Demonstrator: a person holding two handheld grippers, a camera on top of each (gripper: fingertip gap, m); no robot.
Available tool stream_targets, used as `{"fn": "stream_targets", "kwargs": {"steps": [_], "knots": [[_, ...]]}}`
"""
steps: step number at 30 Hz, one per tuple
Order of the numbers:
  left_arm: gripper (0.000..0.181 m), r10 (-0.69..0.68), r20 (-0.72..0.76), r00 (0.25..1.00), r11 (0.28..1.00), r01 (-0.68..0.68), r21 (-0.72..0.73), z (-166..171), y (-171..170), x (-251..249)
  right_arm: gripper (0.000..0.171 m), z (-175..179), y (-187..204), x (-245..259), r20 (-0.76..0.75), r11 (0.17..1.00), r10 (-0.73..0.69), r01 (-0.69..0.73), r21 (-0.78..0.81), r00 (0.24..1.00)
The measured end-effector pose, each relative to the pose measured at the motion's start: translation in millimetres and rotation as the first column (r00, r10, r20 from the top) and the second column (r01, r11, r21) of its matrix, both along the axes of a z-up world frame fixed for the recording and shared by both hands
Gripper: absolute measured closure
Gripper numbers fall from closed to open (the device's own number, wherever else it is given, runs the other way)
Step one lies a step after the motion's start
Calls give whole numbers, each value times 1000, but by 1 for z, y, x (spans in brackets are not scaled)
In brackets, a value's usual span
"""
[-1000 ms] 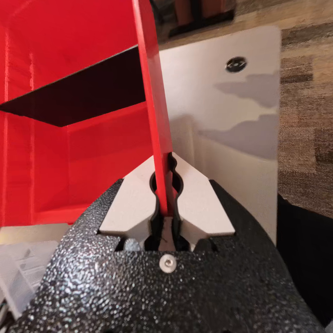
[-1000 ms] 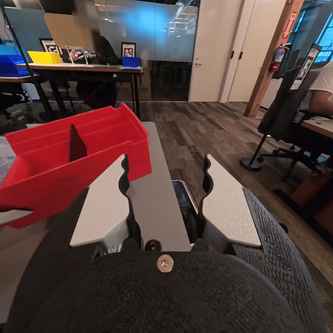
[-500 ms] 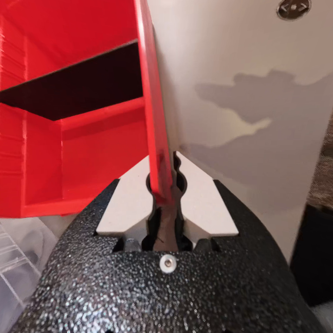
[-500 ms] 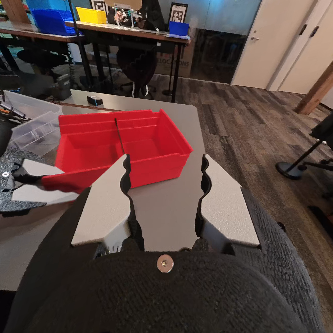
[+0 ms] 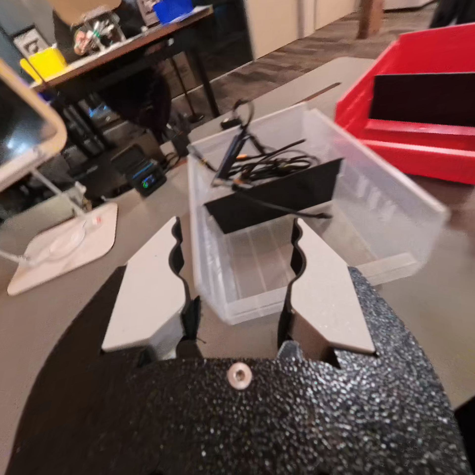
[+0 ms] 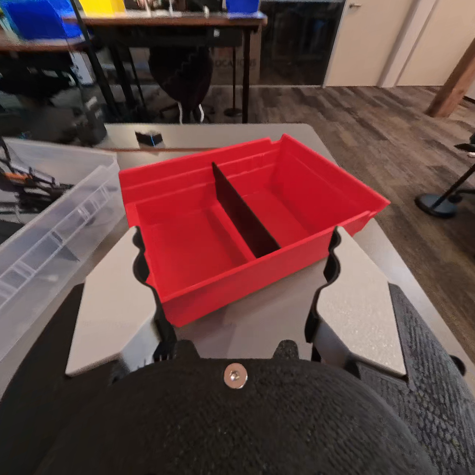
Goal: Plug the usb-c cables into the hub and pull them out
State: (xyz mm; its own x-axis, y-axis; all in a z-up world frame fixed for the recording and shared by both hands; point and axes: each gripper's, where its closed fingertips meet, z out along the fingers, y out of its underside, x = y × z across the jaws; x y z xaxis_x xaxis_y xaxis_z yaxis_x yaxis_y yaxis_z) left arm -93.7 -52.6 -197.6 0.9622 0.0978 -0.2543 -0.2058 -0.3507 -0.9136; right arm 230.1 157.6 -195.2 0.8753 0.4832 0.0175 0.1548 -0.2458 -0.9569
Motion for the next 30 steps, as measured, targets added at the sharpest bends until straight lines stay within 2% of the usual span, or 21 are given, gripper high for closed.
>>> {"fn": "stream_targets", "kwargs": {"steps": [2, 4, 7, 8, 10, 11, 12, 13, 14, 16, 18, 25, 30], "knots": [[97, 38, 55, 998, 999, -36, -21, -18, -3, -27, 24, -11, -4, -8, 84, 998, -54, 52, 30, 995], [97, 60, 69, 996, 996, -55, -66, -37, 1, -43, 28, -21, -7, -15, 97, 994, -93, 87, 65, 991], [102, 66, 57, 996, 986, -56, -160, -61, 13, -54, 36, -57, -10, -19, 178, 993, -113, 117, -13, 978], [109, 61, 42, 997, 981, -52, -188, -67, 17, -56, 41, -69, -11, -16, 218, 991, -116, 129, -43, 969], [138, 74, 13, 997, 963, -68, -262, -79, 21, -63, 41, -86, -15, -13, 243, 987, -79, 110, -116, 967], [140, 59, 13, 998, 962, -54, -269, -79, 23, -63, 49, -87, -18, -11, 210, 984, -61, 94, -151, 976], [145, 51, 12, 999, 960, -46, -275, -79, 23, -64, 70, -88, -21, -7, 186, 981, -39, 73, -182, 982], [164, 43, 11, 999, 956, -38, -290, -82, 22, -65, 90, -87, -23, 1, 178, 978, -35, 71, -196, 983], [166, 68, -2, 998, 956, -66, -287, -81, 20, -72, 116, -87, -24, 10, 178, 977, -27, 64, -203, 984], [168, 59, 40, 997, 957, -46, -285, -82, 15, -77, 140, -86, -23, 38, 204, 974, -64, 105, -201, 977], [170, 75, 80, 994, 960, -50, -274, -82, 5, -85, 153, -86, -20, 64, 238, 973, -64, 114, -200, 969], [178, 237, 215, 947, 957, -189, -220, -80, -62, -139, 162, -86, -17, 104, 253, 966, 182, -124, -226, 950], [178, 369, 221, 903, 921, -324, -216, -79, -115, -186, 168, -85, -18, 110, 264, 945, 265, -195, -263, 927]]}}
